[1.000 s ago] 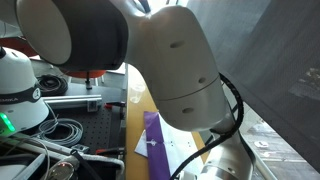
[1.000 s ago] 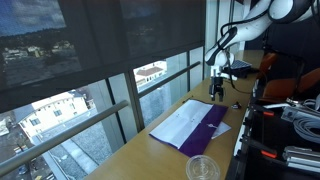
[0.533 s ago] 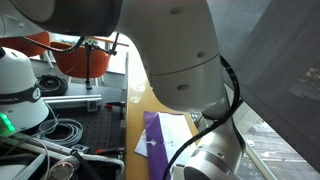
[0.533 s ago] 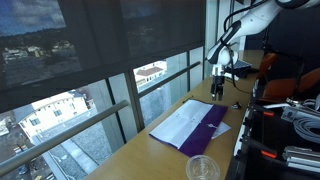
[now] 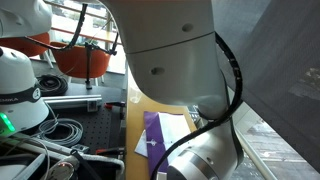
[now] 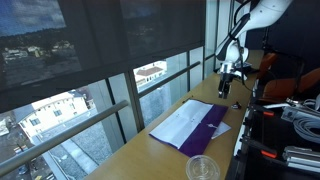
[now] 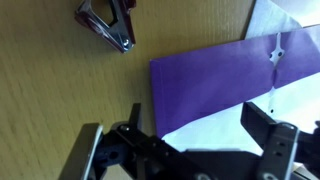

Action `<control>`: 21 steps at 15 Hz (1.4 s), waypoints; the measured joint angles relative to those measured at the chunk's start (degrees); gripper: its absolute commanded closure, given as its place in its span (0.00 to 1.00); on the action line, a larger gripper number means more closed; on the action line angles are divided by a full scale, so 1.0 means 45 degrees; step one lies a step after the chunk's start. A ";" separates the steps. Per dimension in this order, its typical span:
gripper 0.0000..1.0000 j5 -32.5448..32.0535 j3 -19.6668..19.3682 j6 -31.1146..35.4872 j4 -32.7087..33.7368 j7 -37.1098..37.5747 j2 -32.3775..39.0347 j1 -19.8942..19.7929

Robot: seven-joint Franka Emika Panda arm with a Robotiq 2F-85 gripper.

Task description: Close the purple folder.

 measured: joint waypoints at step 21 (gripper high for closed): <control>0.00 0.0249 0.0909 0.0960 0.2157 -0.0461 0.2270 -0.0151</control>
